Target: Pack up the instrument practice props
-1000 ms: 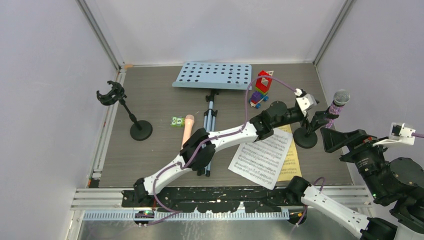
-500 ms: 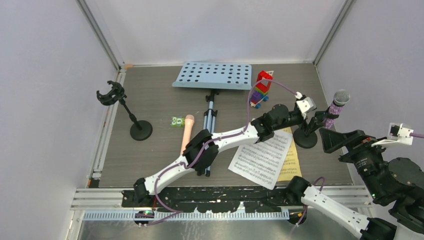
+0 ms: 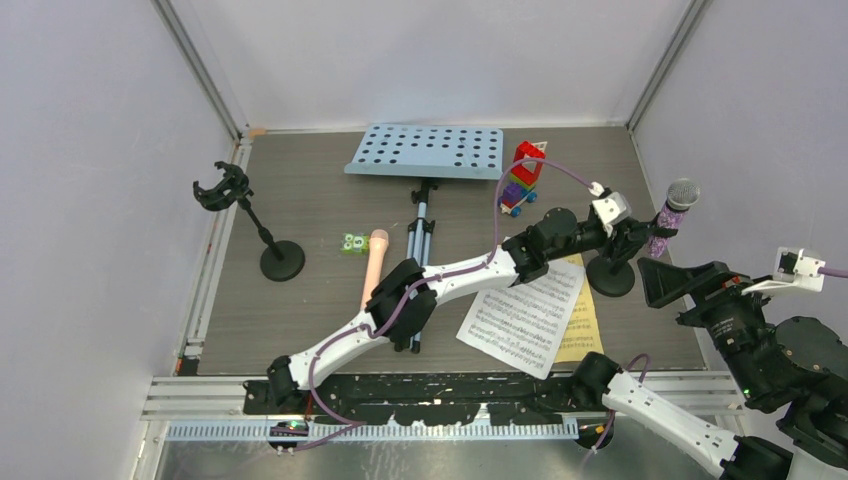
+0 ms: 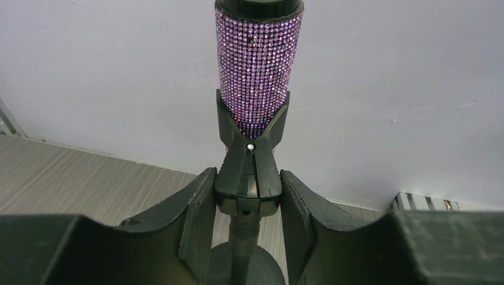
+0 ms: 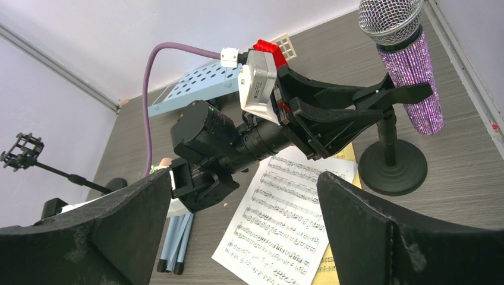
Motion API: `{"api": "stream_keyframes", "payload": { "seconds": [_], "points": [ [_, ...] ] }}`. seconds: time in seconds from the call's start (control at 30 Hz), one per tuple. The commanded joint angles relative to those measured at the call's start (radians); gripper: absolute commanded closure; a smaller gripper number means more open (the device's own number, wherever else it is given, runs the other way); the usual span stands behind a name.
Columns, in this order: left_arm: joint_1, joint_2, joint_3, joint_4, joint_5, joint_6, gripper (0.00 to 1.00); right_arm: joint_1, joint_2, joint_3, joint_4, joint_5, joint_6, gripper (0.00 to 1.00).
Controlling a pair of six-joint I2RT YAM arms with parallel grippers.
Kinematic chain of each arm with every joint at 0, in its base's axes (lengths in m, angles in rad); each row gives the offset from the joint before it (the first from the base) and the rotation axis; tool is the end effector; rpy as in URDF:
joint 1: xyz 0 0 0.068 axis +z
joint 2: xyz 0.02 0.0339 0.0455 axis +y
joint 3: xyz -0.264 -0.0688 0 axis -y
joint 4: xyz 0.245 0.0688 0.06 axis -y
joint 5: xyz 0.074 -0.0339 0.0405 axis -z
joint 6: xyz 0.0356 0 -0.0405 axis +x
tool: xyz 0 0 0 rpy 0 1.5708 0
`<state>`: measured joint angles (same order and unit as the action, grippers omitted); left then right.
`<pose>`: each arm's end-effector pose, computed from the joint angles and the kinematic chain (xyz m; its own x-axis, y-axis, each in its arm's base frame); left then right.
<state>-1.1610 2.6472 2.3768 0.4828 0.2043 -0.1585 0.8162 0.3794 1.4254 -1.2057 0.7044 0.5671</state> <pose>0.2368 -0.5632 0.2541 -0.0713 -0.2238 -0.9720 0.9782 0.1751 -0.1121 -0.0206 -0.0555 0.4373 -0.1548 0.4329 -0.8880 -0.0403 0.8954 0.4435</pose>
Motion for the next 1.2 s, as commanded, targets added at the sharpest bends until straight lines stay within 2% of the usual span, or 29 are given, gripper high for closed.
{"api": "stream_keyframes", "payload": {
  "seconds": [0.0, 0.4, 0.47, 0.53, 0.57, 0.7, 1.17],
  "points": [
    [-0.003, 0.000, 0.042, 0.078, 0.004, -0.010, 0.60, 0.000, -0.005, 0.001, 0.009, -0.001, 0.013, 0.04],
    [-0.002, -0.029, 0.040, 0.143, -0.004, -0.023, 0.81, 0.000, -0.004, 0.000, 0.011, -0.008, 0.010, 0.04],
    [-0.001, -0.032, 0.051, 0.174, -0.022, -0.038, 0.87, 0.000, -0.004, -0.003, 0.013, -0.009, 0.010, 0.05],
    [-0.002, -0.026, 0.077, 0.199, -0.042, -0.059, 0.98, 0.000, -0.003, -0.005, 0.016, -0.017, 0.010, 0.04],
    [0.000, -0.017, 0.093, 0.208, -0.048, -0.069, 1.00, 0.000, -0.004, -0.004, 0.021, -0.022, 0.010, 0.05],
    [0.002, 0.005, 0.164, 0.219, -0.045, -0.096, 1.00, 0.000, -0.004, 0.002, 0.025, -0.031, 0.010, 0.05],
    [0.008, -0.039, 0.159, 0.323, -0.003, -0.149, 1.00, 0.000, -0.002, -0.008, 0.029, -0.037, 0.021, 0.05]
  ]
}}
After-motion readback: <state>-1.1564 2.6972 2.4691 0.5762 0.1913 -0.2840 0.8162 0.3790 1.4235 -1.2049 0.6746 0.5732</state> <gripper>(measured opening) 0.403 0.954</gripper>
